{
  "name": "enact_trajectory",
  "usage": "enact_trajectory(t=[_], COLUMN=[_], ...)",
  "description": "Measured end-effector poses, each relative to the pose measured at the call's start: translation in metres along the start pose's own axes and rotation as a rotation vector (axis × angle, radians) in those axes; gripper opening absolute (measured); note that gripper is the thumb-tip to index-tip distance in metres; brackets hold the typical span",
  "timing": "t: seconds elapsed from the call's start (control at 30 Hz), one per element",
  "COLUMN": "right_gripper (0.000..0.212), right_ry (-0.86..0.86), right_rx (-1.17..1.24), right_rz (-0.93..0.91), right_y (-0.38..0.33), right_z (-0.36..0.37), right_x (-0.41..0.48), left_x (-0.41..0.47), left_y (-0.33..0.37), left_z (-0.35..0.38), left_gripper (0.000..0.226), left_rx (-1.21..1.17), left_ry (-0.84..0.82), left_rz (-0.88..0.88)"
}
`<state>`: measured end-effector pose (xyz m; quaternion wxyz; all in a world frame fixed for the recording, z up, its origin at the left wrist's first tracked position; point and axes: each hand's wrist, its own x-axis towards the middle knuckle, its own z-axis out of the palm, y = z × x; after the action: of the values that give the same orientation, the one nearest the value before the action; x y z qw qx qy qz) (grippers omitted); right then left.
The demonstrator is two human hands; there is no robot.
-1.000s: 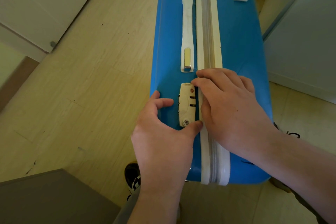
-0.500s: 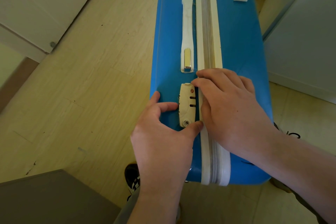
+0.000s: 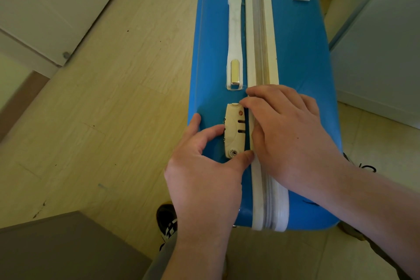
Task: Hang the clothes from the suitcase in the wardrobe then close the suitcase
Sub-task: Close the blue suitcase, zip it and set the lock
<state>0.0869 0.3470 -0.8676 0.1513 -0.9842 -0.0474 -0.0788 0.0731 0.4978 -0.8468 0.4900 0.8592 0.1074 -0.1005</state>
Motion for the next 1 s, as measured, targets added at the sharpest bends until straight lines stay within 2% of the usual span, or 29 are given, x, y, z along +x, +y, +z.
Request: enact_trajectory(t=[0.17, 0.53, 0.77, 1.0], right_gripper=[0.044, 0.044, 0.046, 0.045], right_ry=[0.021, 0.031, 0.021, 0.008], right_rx=[-0.003, 0.01, 0.008, 0.004], right_rz=[0.002, -0.006, 0.006, 0.005], right_y=[0.0003, 0.0006, -0.0005, -0.0014], right_z=[0.0025, 0.0031, 0.0013, 0.0006], right_x=[-0.0007, -0.0011, -0.001, -0.0014], left_x=[0.0007, 0.0008, -0.0017, -0.0017], left_y=[0.0022, 0.0012, -0.0017, 0.0017], left_z=[-0.0012, -0.0011, 0.0017, 0.0023], left_gripper=[0.069, 0.05, 0.049, 0.057], left_rx=[0.002, 0.021, -0.026, -0.004], left_ry=[0.031, -0.008, 0.025, -0.005], left_rz=[-0.016, -0.01, 0.001, -0.007])
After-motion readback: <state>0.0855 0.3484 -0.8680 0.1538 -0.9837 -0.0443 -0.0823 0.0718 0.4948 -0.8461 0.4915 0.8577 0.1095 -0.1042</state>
